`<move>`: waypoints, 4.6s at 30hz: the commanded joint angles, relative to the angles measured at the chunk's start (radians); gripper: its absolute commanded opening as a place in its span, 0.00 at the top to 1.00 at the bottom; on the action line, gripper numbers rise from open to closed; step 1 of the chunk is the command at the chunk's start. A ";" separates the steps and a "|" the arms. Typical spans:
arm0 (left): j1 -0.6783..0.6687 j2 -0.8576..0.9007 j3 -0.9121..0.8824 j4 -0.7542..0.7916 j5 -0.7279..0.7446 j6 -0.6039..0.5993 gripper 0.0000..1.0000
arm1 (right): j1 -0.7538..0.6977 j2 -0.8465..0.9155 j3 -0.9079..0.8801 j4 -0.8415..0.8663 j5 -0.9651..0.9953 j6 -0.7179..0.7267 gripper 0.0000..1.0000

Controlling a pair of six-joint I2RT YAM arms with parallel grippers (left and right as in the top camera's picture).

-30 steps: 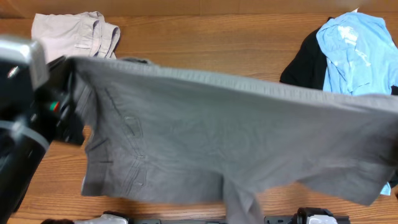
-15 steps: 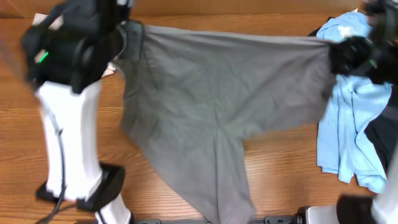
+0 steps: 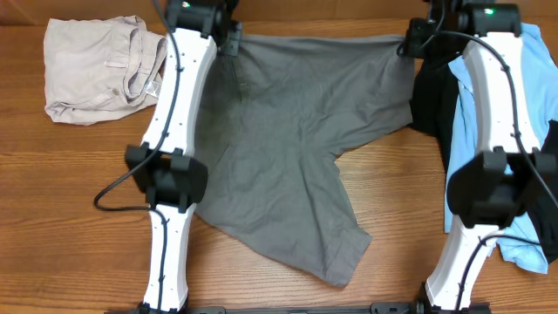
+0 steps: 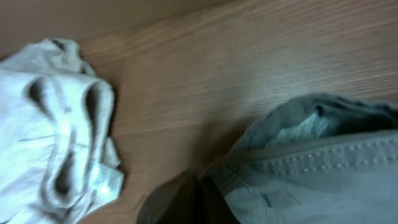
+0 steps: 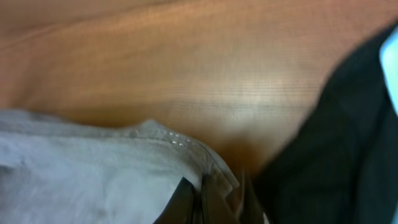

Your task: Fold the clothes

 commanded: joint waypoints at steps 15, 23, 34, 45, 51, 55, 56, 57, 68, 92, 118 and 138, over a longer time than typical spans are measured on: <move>0.053 0.069 0.047 0.359 -0.076 -0.021 0.00 | 0.039 0.137 0.139 0.253 -0.011 0.052 0.00; 0.069 -0.109 0.151 -0.027 0.111 -0.020 0.00 | 0.033 0.020 0.468 -0.316 -0.075 0.074 0.00; 0.068 -0.339 0.151 -0.275 0.183 -0.020 0.00 | 0.039 -0.270 0.578 -0.569 -0.058 0.141 0.00; 0.068 -0.440 0.140 -0.429 0.260 -0.013 0.00 | 0.105 -0.642 0.282 -0.569 -0.058 0.248 0.00; 0.068 -0.441 0.128 -0.429 0.249 -0.012 0.00 | 0.108 -0.879 -0.245 -0.568 0.006 0.379 0.00; 0.069 -0.440 0.106 -0.429 0.222 -0.013 0.00 | 0.108 -0.991 -0.673 -0.557 0.008 0.499 0.00; 0.069 -0.440 0.101 -0.428 0.222 -0.013 0.00 | 0.108 -1.001 -0.739 -0.544 -0.003 0.505 0.00; 0.069 -0.440 0.096 -0.428 0.222 -0.013 0.00 | 0.108 -1.009 -0.800 -0.526 -0.019 0.507 0.00; 0.069 -0.440 -0.017 -0.381 0.223 -0.013 0.00 | 0.119 -1.030 -1.460 -0.071 -0.346 0.518 0.09; 0.069 -0.440 -0.075 -0.361 0.223 -0.013 0.00 | 0.131 -1.028 -1.716 0.332 -0.392 0.611 0.63; 0.069 -0.440 -0.075 -0.360 0.211 -0.012 0.00 | 0.119 -0.785 -1.221 0.259 0.183 0.459 0.30; 0.069 -0.447 -0.072 -0.364 0.178 0.006 0.00 | 0.180 -1.192 -1.151 -0.307 0.067 0.554 0.23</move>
